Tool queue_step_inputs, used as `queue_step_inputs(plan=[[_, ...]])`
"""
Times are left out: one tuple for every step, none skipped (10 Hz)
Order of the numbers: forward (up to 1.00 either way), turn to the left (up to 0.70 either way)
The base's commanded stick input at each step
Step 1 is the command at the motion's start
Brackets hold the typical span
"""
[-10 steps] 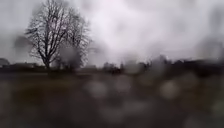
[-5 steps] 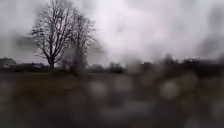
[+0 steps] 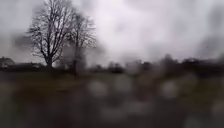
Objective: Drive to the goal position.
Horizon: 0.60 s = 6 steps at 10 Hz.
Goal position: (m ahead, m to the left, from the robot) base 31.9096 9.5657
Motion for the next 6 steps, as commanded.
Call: queue_step_inputs(plan=[[1.0, 0.0], [1.0, 0.0], [1.0, 0.0], [1.0, 0.0], [1.0, 0.0], [1.0, 0.0]])
